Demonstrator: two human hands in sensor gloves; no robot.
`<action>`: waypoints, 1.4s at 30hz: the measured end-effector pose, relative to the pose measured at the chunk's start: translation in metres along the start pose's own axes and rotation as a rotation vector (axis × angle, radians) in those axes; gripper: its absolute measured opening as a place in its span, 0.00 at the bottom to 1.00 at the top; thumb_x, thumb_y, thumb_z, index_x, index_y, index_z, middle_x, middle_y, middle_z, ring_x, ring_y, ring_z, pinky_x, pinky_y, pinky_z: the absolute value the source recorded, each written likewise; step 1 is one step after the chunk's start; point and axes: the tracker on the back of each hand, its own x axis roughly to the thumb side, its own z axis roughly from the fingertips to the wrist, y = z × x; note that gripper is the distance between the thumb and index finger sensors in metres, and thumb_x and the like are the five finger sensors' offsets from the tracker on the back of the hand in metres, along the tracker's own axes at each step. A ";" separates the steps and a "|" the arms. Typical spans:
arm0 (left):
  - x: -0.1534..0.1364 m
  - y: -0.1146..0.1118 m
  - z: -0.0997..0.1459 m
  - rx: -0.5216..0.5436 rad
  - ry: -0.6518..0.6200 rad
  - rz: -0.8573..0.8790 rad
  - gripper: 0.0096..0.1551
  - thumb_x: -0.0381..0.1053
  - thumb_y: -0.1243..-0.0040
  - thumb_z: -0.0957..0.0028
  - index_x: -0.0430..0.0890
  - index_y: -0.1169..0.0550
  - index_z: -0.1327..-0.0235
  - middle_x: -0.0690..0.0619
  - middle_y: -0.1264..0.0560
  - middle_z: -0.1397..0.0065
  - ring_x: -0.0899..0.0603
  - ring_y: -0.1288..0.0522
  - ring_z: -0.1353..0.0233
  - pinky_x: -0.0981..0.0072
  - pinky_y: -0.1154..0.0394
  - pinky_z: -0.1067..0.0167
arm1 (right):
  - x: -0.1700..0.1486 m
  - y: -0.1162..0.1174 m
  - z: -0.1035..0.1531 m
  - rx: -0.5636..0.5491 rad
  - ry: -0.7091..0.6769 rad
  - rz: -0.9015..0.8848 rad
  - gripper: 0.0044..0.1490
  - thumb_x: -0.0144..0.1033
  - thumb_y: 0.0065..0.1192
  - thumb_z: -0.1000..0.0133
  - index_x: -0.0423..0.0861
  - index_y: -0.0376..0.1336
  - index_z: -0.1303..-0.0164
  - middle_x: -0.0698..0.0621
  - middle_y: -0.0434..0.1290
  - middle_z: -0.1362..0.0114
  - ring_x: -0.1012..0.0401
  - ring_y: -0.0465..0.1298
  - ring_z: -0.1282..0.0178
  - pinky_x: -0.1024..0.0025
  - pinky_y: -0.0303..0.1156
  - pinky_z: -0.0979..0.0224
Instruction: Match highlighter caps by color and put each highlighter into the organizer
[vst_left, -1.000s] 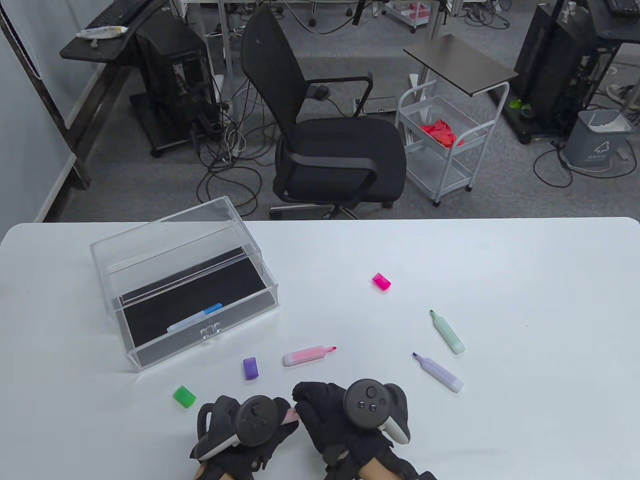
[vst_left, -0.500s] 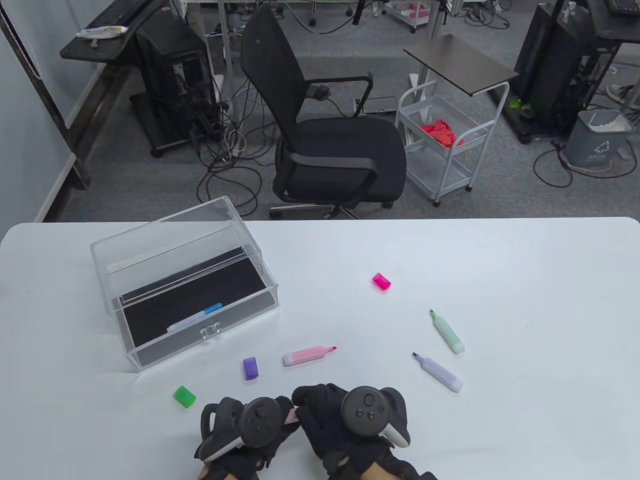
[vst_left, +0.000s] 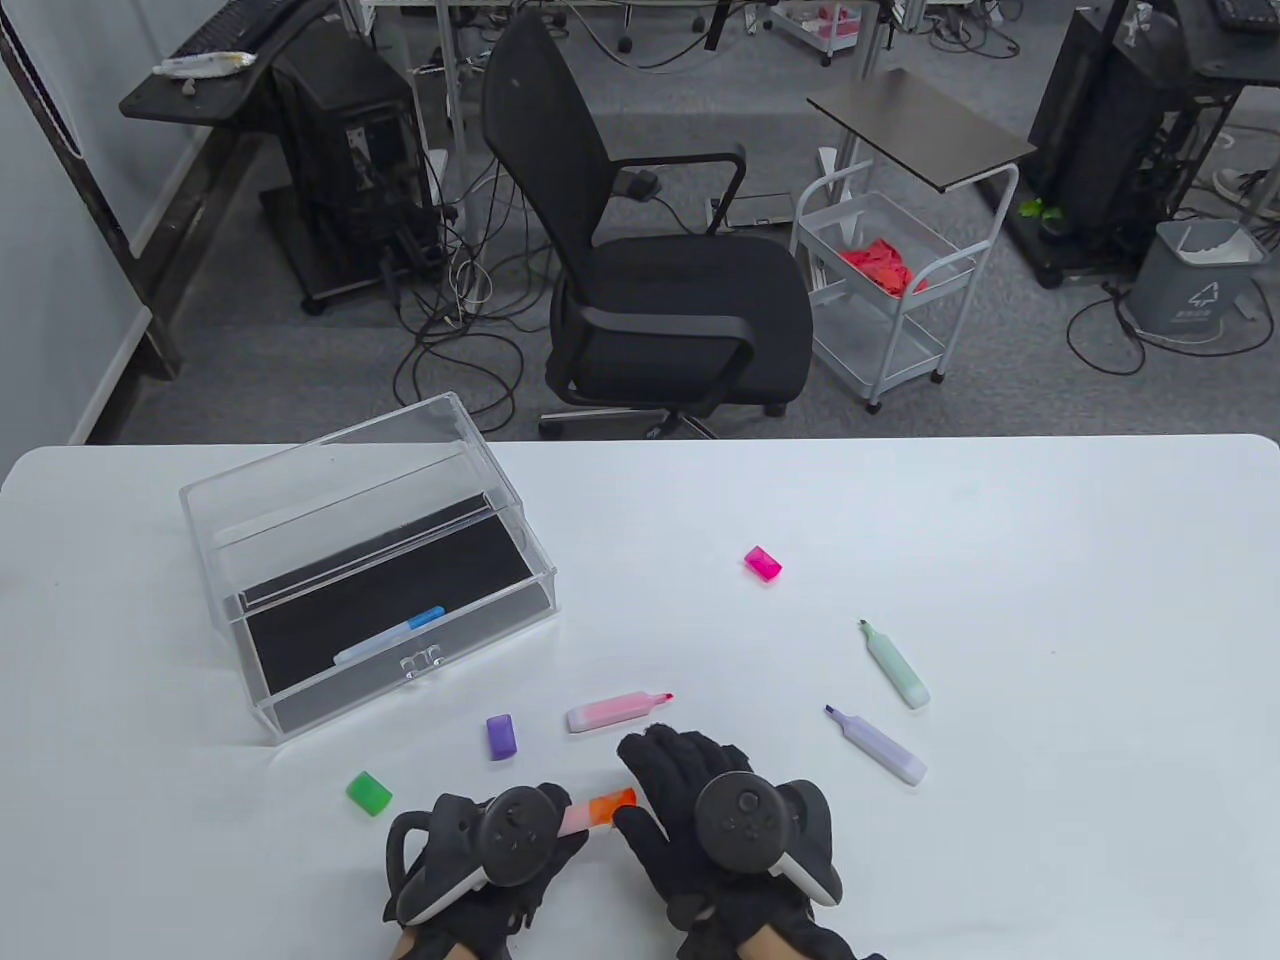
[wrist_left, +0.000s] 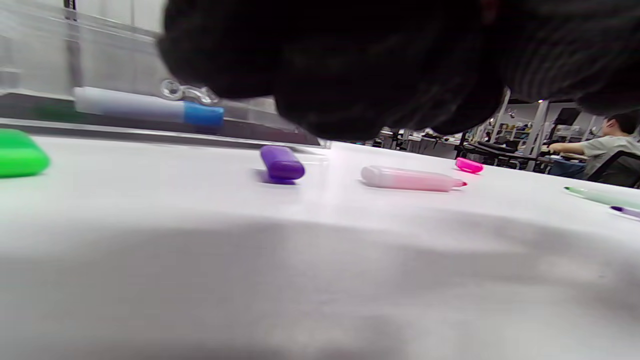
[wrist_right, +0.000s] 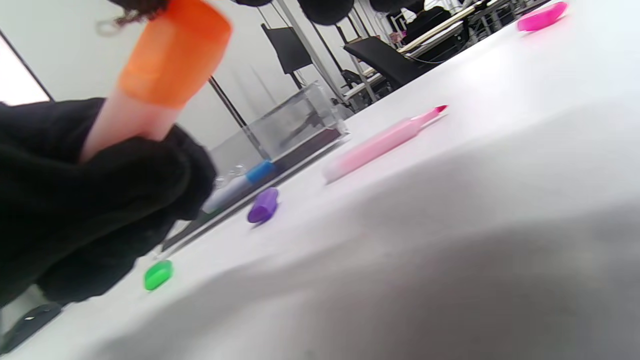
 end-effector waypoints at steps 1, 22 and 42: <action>-0.003 0.001 0.001 0.001 0.011 -0.010 0.28 0.69 0.45 0.54 0.58 0.24 0.46 0.66 0.20 0.60 0.55 0.16 0.71 0.66 0.17 0.68 | -0.002 -0.002 0.000 0.011 0.022 0.024 0.41 0.54 0.53 0.50 0.62 0.48 0.25 0.50 0.48 0.15 0.43 0.47 0.16 0.29 0.37 0.24; -0.084 0.086 -0.075 0.022 0.396 -0.215 0.36 0.70 0.50 0.52 0.57 0.34 0.31 0.64 0.25 0.47 0.54 0.18 0.58 0.65 0.19 0.56 | -0.010 -0.010 0.002 0.063 0.108 0.128 0.41 0.53 0.57 0.50 0.66 0.49 0.25 0.53 0.37 0.14 0.47 0.35 0.15 0.30 0.29 0.24; -0.142 0.089 -0.121 -0.014 0.559 -0.225 0.50 0.75 0.61 0.53 0.57 0.56 0.21 0.55 0.56 0.17 0.38 0.49 0.14 0.42 0.45 0.20 | -0.006 -0.007 0.000 0.098 0.104 0.158 0.41 0.54 0.57 0.50 0.65 0.48 0.25 0.52 0.37 0.14 0.47 0.34 0.15 0.30 0.28 0.25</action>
